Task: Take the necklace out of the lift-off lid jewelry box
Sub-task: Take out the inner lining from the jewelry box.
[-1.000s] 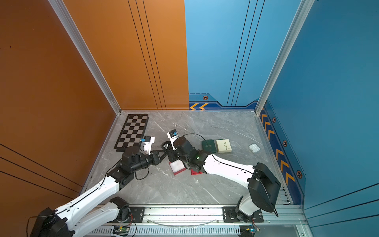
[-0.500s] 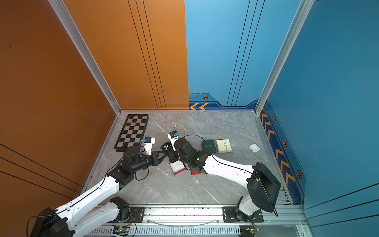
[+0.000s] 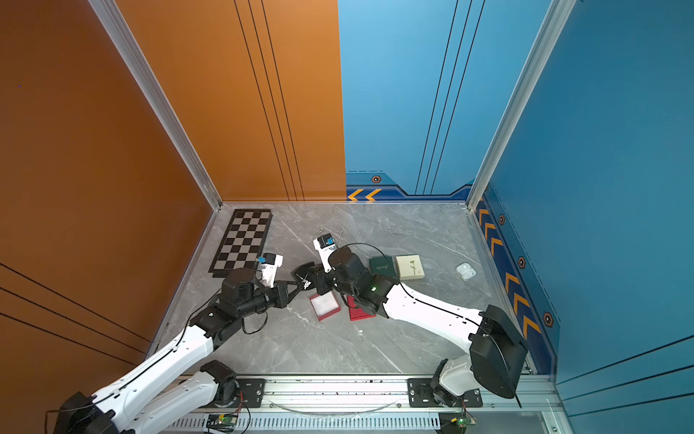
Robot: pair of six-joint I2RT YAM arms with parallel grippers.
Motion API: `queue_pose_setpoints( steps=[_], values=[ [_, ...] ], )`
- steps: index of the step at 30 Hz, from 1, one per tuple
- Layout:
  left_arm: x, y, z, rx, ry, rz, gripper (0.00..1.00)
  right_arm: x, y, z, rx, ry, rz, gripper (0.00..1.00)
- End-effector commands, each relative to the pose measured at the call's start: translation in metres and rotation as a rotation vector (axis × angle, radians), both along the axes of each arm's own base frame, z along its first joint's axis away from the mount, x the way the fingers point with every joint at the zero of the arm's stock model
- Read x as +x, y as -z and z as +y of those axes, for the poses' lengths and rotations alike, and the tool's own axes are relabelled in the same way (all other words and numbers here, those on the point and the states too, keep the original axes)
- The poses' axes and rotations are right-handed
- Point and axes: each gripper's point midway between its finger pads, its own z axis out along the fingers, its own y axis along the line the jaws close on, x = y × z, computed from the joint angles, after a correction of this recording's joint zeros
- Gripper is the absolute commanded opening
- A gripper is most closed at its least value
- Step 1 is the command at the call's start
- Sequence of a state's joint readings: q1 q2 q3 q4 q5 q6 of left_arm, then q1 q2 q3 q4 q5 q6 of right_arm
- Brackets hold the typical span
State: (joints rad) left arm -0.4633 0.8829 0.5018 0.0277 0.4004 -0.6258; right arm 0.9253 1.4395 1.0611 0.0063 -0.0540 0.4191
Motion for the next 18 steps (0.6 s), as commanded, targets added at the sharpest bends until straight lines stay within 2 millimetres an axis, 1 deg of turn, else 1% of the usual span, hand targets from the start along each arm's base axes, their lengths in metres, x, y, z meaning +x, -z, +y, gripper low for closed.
queue_pose_setpoints(
  steps=[1, 3, 7, 10, 18],
  values=[
    [0.002, -0.008, 0.003, 0.019, -0.002, -0.023, 0.0, -0.01, 0.012, -0.004, -0.022, -0.043, 0.059, 0.32],
    [0.002, -0.008, 0.002, 0.017, 0.002, -0.023, 0.0, -0.014, 0.015, -0.002, -0.022, -0.07, 0.077, 0.34],
    [0.003, -0.009, 0.002, 0.015, 0.001, -0.024, 0.0, -0.021, 0.023, 0.004, -0.012, -0.117, 0.128, 0.36],
    [0.003, -0.01, 0.002, 0.013, 0.0, -0.027, 0.0, -0.026, 0.029, 0.009, -0.001, -0.143, 0.163, 0.36],
    [0.002, -0.012, 0.003, 0.008, -0.001, -0.036, 0.0, -0.032, 0.046, 0.014, 0.026, -0.154, 0.229, 0.35]
  ],
)
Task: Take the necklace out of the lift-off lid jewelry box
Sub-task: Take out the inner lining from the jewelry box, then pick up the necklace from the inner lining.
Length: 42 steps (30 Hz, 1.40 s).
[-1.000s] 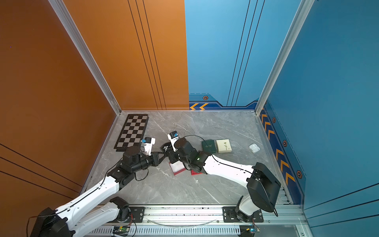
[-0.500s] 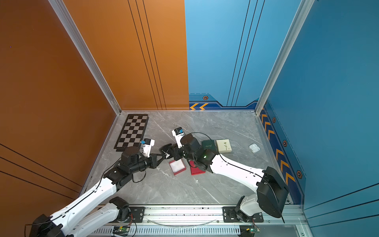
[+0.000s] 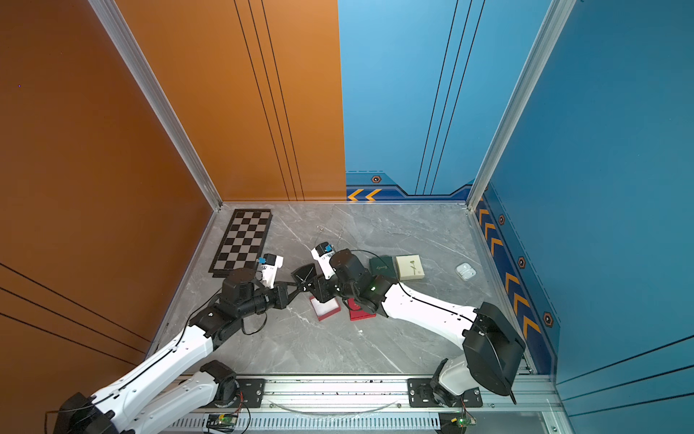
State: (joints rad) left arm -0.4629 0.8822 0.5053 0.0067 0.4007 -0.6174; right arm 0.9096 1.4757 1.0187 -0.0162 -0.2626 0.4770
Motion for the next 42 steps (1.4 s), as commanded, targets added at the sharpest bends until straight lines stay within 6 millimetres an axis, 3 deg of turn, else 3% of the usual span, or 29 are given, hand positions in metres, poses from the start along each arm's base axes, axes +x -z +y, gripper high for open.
queue_pose_setpoints(
  steps=[1, 14, 25, 42],
  values=[
    [0.003, -0.015, 0.002, -0.005, -0.004, -0.048, 0.0, -0.004, 0.009, 0.005, 0.019, -0.012, 0.047, 0.35],
    [0.003, -0.014, 0.002, -0.008, -0.002, -0.044, 0.0, -0.003, 0.005, 0.016, 0.075, -0.029, 0.07, 0.33],
    [0.002, -0.013, 0.001, -0.009, -0.001, -0.044, 0.0, -0.005, 0.0, 0.023, 0.113, -0.04, 0.077, 0.23],
    [0.003, -0.011, 0.001, -0.008, 0.0, -0.047, 0.0, -0.007, -0.006, 0.028, 0.159, -0.046, 0.078, 0.21]
  ],
)
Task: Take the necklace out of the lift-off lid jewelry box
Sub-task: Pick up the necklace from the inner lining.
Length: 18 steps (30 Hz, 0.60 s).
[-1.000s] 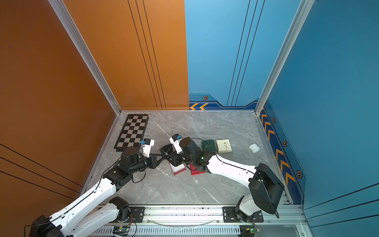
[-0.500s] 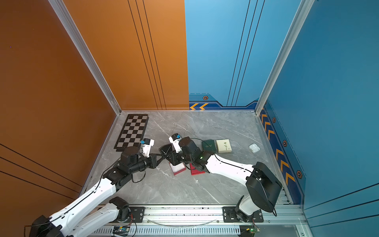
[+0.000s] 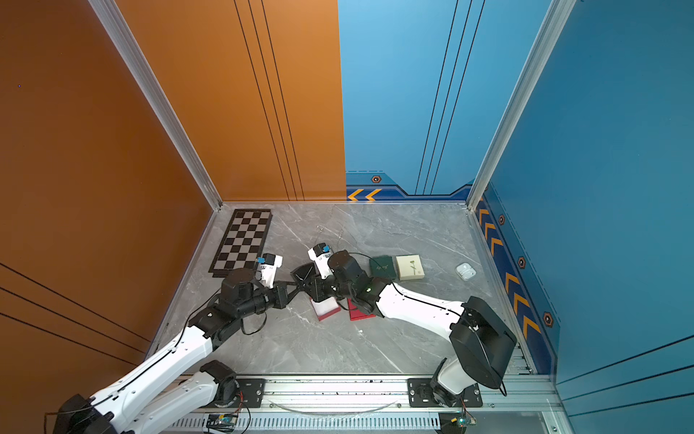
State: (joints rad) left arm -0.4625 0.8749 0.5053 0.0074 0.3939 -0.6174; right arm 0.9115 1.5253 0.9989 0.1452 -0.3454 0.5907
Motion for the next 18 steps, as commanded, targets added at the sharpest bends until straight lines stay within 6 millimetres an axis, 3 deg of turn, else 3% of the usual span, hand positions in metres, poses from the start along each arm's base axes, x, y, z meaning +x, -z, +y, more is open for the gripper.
queue_pose_setpoints(
  steps=[1, 10, 18],
  values=[
    [0.0022, -0.01, -0.0009, -0.009, 0.009, -0.039, 0.0, -0.0047, 0.0009, 0.0064, 0.022, -0.023, 0.011, 0.21],
    [0.0012, -0.0116, -0.0016, -0.015, 0.015, -0.044, 0.0, -0.0026, 0.0061, 0.0125, 0.026, -0.028, 0.03, 0.2],
    [0.0007, -0.0118, -0.0015, -0.016, 0.016, -0.046, 0.0, 0.0009, -0.0007, 0.0114, 0.044, -0.02, 0.02, 0.09]
  ],
)
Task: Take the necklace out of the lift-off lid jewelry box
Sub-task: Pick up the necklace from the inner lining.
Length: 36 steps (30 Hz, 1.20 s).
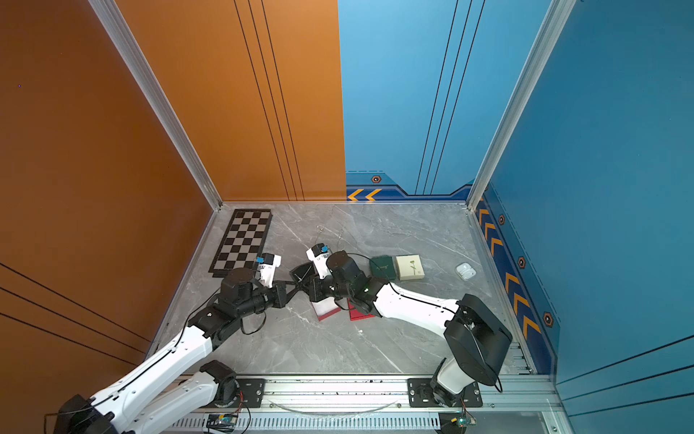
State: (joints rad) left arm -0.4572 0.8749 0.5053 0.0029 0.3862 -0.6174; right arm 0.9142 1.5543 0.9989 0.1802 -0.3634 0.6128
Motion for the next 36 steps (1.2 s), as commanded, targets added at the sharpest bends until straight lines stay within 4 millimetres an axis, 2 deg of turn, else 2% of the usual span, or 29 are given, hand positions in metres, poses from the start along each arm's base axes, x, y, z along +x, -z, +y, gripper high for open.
queue_pose_setpoints(
  steps=[1, 8, 21, 28, 36],
  values=[
    [-0.001, -0.012, -0.004, -0.02, 0.028, -0.048, 0.0, 0.001, -0.008, 0.005, 0.033, -0.012, -0.004, 0.08],
    [-0.002, -0.008, -0.002, -0.016, 0.022, -0.039, 0.0, 0.009, -0.025, -0.001, 0.064, 0.0, -0.028, 0.0],
    [-0.006, -0.006, -0.007, -0.019, 0.052, -0.031, 0.0, 0.035, -0.056, -0.007, 0.094, 0.027, -0.102, 0.0],
    [-0.011, -0.005, -0.018, -0.011, 0.101, -0.023, 0.0, 0.055, -0.066, -0.009, 0.104, 0.06, -0.136, 0.0],
    [-0.018, -0.008, -0.03, -0.004, 0.156, -0.04, 0.0, 0.068, -0.077, -0.011, 0.109, 0.093, -0.164, 0.0]
  ],
)
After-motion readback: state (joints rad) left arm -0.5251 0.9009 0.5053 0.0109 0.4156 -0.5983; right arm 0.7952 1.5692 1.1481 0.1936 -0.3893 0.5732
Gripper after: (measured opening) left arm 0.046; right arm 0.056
